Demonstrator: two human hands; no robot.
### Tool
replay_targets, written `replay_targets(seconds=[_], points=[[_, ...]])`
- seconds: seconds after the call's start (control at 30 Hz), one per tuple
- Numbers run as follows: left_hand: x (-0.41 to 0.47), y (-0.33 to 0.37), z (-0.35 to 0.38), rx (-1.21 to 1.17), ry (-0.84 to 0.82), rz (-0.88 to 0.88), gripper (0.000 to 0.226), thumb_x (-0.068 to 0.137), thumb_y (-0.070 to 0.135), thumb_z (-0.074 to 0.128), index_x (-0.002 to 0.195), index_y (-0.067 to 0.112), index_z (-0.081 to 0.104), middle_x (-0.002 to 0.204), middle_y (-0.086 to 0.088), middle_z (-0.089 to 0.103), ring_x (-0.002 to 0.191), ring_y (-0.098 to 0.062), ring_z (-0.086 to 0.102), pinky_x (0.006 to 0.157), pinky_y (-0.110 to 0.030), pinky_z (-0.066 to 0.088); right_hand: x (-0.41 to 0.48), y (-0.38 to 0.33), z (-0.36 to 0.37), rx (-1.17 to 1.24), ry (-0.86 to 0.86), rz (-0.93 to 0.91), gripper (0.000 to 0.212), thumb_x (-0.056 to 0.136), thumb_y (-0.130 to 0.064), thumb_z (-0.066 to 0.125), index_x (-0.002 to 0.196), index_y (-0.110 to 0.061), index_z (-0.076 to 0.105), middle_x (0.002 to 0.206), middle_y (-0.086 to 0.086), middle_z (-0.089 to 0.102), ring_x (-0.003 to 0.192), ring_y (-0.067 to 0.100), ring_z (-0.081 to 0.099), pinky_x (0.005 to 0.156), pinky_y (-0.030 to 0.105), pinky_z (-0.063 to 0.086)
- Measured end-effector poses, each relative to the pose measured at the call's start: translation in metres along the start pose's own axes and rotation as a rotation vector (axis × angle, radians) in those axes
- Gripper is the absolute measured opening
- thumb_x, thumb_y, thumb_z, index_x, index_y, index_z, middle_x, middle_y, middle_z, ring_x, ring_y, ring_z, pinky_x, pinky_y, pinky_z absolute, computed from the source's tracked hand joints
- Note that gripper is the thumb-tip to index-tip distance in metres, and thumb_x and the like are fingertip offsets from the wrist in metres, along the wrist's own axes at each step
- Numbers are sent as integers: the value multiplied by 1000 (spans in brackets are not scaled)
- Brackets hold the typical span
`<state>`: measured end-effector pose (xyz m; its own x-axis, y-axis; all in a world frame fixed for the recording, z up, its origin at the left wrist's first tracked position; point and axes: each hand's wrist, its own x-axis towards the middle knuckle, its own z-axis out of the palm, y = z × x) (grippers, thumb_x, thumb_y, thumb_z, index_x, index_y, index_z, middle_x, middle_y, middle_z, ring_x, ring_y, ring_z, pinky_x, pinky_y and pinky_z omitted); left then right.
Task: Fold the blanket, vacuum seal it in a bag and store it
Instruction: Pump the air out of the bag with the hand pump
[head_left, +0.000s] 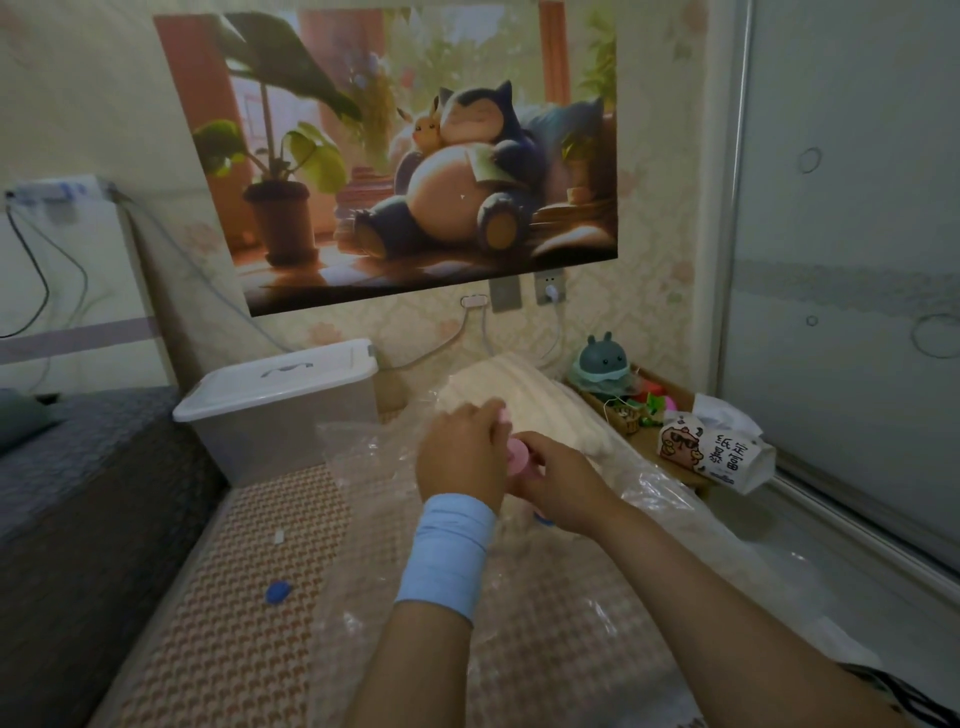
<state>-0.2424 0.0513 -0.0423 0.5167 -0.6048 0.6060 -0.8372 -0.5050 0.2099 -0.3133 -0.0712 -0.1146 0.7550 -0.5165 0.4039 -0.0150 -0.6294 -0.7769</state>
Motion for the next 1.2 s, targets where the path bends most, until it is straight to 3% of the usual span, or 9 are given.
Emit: replay_targets(seconds=[0.1,0.27,0.33,0.43,0.6,0.83,0.93,1.1,1.2], points=[[0,-1,4,-27,-200,-9,28,99,35,40,113,25,62,103,-6,65,100,-27,56,79,-38,49,-3,-5,3,-31,-17,-15,35,79,-54,61,106,-31,65,95,-13,71,87,4,64,74,31,52],[10,7,-44,-150,653,242,16,89,8,62,100,12,73,88,-7,68,81,-28,54,70,-33,45,2,3,-4,33,47,3,33,80,-30,77,110,-32,63,98,-13,69,90,-1,63,77,21,48],[15,5,-55,-178,770,267,16,88,5,64,99,10,74,92,-8,66,83,-26,52,73,-26,39,3,5,-5,38,48,4,36,79,-29,79,112,-31,63,100,-13,69,91,-2,62,76,17,46],[11,-3,-32,-238,556,176,18,88,8,64,102,15,74,91,-6,67,83,-27,55,71,-26,41,3,5,-1,-9,21,8,39,79,-31,79,114,-32,62,103,-13,68,94,0,62,79,20,48],[2,-3,5,-170,-205,46,27,96,19,50,117,22,66,106,-10,65,100,-28,57,84,-33,46,1,2,5,-38,-7,-20,27,86,-38,69,111,-33,62,99,-13,70,89,4,64,77,30,52],[15,-4,-54,-218,758,270,18,92,8,58,104,8,72,89,-7,66,81,-23,52,76,-24,38,3,4,-3,-10,56,8,35,79,-33,79,110,-34,62,98,-17,68,88,-7,60,72,15,43],[10,-6,-33,-232,618,192,18,92,8,59,104,10,73,86,-7,65,82,-24,53,76,-20,32,4,6,0,-34,22,14,37,78,-35,79,111,-35,61,101,-16,68,91,-3,61,76,21,47],[-3,-1,10,-170,-221,-36,30,98,28,45,122,22,63,109,-11,63,102,-30,57,85,-37,48,1,-1,8,-68,1,2,38,81,-55,61,110,-31,63,96,-10,70,87,8,64,76,36,53],[1,5,-14,-157,128,29,26,97,23,48,116,18,66,100,-9,66,94,-29,58,78,-35,49,3,1,4,-31,25,25,32,80,-42,73,108,-33,62,97,-13,69,88,5,64,78,32,53]])
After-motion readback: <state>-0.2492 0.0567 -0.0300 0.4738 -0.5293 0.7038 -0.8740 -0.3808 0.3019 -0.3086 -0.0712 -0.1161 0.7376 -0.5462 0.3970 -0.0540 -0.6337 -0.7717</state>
